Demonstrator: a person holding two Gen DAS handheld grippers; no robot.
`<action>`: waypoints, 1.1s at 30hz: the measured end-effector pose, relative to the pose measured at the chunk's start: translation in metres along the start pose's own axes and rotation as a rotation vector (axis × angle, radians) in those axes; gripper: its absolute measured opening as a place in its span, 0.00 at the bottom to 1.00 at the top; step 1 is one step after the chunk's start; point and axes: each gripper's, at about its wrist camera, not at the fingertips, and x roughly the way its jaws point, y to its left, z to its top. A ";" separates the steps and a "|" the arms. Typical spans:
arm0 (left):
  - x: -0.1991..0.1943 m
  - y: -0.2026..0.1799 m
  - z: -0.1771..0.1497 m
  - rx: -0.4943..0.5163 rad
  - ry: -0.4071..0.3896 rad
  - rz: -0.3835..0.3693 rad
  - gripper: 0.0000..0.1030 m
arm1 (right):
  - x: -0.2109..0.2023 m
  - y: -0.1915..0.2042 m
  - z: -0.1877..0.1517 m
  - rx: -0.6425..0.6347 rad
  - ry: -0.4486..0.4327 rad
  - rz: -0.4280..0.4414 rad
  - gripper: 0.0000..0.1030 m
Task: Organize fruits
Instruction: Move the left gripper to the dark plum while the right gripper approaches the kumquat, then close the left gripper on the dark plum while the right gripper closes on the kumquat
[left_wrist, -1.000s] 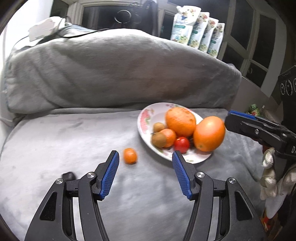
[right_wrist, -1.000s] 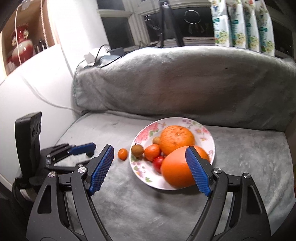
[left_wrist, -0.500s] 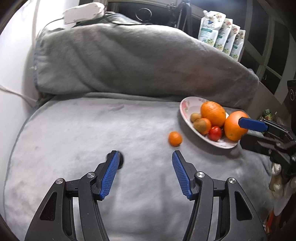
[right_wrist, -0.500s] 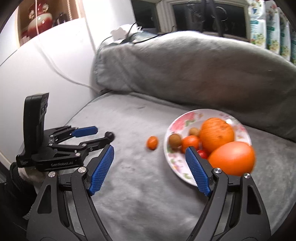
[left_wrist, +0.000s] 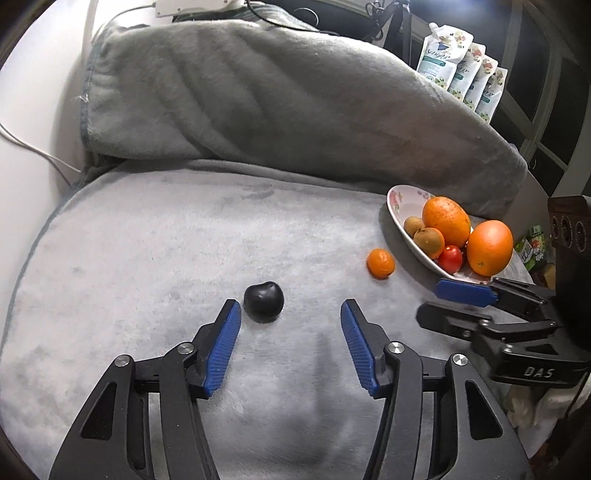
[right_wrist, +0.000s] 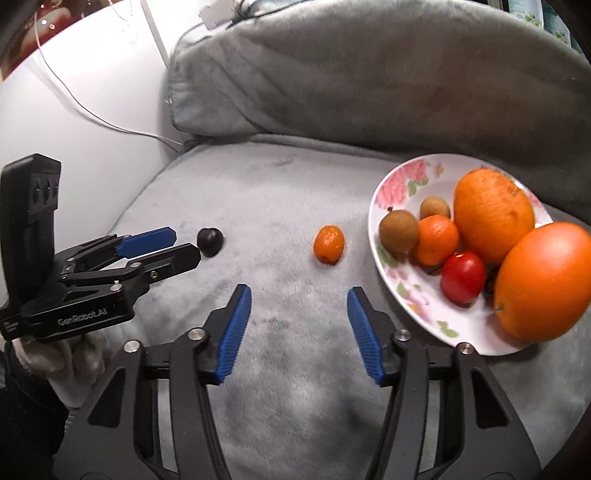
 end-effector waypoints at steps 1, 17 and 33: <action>0.002 0.001 0.000 -0.001 0.006 -0.003 0.52 | 0.004 0.001 0.001 -0.001 0.004 -0.009 0.52; 0.012 0.016 -0.001 0.014 0.041 -0.027 0.42 | 0.036 0.003 0.017 0.039 0.013 -0.123 0.40; 0.023 0.018 0.002 0.024 0.063 -0.047 0.37 | 0.048 0.012 0.027 0.020 -0.001 -0.186 0.34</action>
